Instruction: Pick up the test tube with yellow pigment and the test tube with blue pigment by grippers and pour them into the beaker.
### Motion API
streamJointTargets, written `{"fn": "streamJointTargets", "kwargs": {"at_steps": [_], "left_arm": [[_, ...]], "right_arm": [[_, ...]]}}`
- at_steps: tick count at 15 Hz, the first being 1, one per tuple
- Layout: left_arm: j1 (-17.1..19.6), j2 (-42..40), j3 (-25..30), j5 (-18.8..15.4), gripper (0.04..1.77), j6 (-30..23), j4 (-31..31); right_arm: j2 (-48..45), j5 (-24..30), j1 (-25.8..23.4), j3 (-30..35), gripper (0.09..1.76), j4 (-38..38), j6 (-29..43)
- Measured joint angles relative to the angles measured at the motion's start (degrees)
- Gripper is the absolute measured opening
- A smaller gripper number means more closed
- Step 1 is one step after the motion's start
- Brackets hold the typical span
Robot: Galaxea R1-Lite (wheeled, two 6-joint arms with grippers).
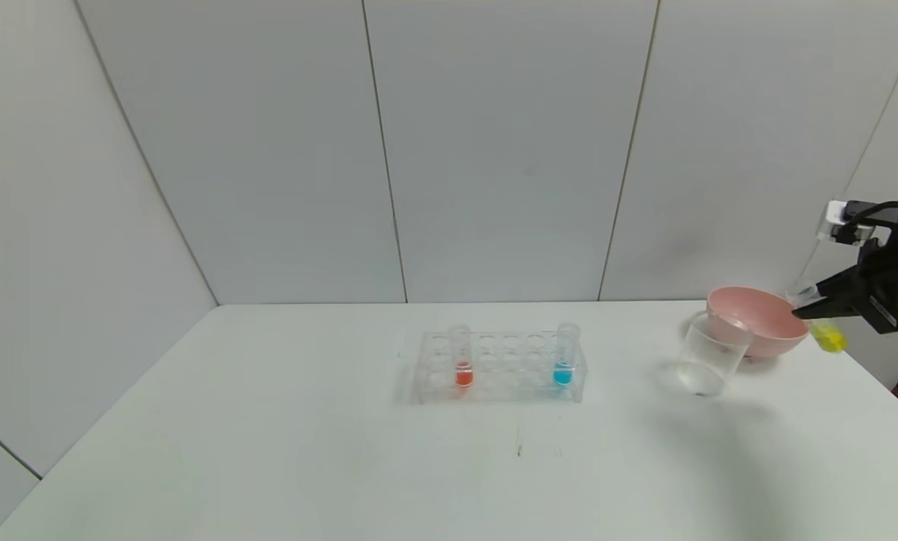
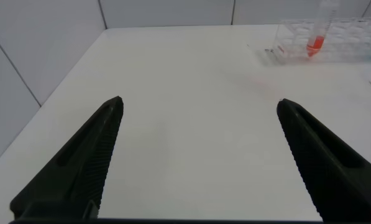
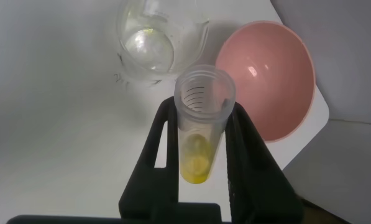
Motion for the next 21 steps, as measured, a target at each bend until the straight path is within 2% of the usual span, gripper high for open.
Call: {"fn": "streamJointTargets", "kwargs": {"at_steps": [5, 7, 9, 13, 21], "left_arm": [[-0.02, 0.0, 0.0, 0.0, 1.76, 0.0, 0.0], [-0.02, 0.0, 0.0, 0.0, 1.76, 0.02, 0.0], [-0.05, 0.0, 0.0, 0.0, 1.76, 0.0, 0.0], [-0.05, 0.0, 0.0, 0.0, 1.76, 0.0, 0.0], [0.0, 0.0, 0.0, 0.0, 1.76, 0.0, 0.0]], "right_arm": [[3.72, -3.12, 2.89, -6.12, 0.5, 0.93, -0.57], [5.27, -5.94, 3.8, -10.75, 0.5, 5.53, -0.62], [6.62, -9.25, 4.92, -13.29, 0.5, 6.95, -0.65], [8.0, -14.69, 6.63, -14.14, 0.5, 6.79, -2.05], [7.64, -21.37, 9.69, -14.19, 0.5, 10.51, -4.21]]}}
